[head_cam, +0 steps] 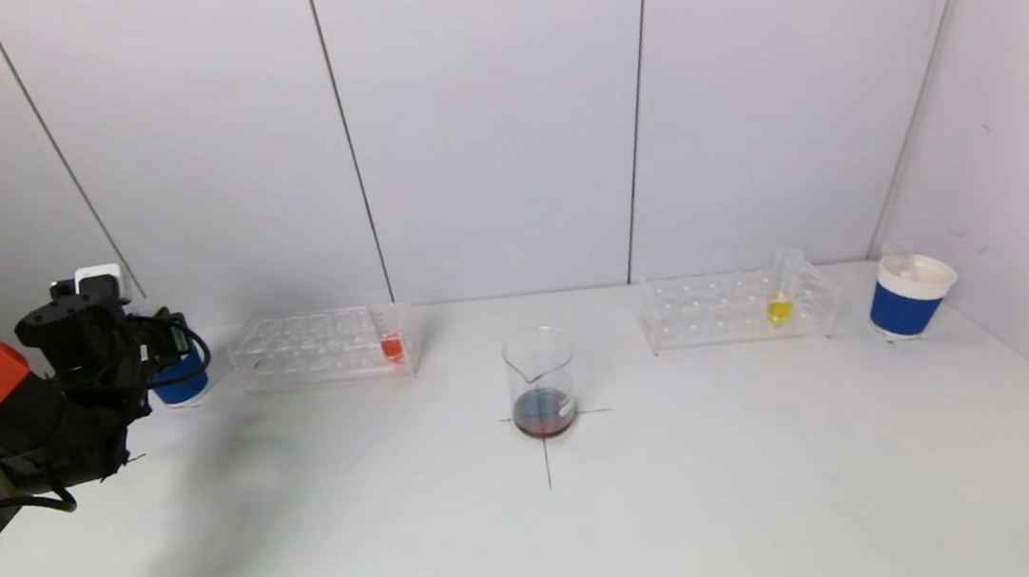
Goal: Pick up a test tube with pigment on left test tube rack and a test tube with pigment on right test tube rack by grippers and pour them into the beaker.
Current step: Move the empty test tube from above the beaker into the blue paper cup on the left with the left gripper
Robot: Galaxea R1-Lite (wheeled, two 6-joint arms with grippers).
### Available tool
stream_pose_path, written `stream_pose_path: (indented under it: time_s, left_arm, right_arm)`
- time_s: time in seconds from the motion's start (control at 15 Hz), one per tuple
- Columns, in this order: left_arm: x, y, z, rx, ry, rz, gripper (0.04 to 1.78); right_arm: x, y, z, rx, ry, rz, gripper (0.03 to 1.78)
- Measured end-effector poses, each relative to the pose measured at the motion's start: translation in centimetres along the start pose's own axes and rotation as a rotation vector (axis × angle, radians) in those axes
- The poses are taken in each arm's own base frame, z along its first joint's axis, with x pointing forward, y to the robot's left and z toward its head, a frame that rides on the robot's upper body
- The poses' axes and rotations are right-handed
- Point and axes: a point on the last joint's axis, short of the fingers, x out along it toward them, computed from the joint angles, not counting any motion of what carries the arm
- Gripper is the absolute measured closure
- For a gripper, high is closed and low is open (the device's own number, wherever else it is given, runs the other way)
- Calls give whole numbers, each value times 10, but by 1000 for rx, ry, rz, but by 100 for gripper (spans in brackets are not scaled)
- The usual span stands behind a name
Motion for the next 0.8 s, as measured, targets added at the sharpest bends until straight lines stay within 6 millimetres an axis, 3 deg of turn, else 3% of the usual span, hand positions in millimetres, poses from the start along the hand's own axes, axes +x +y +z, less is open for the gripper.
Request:
stream_pose_path:
  time_s: [0.53, 0.67, 0.8]
  left_arm:
    - [0, 0, 0, -18, -4, -18, 136]
    - [0, 0, 1, -21, -21, -17, 125]
    - [-1, 0, 2, -23, -25, -17, 103]
  right_arm:
    - [0, 0, 0, 0, 0, 0, 4]
    - [0, 0, 0, 0, 0, 0, 4]
    - [0, 0, 0, 0, 0, 0, 4]
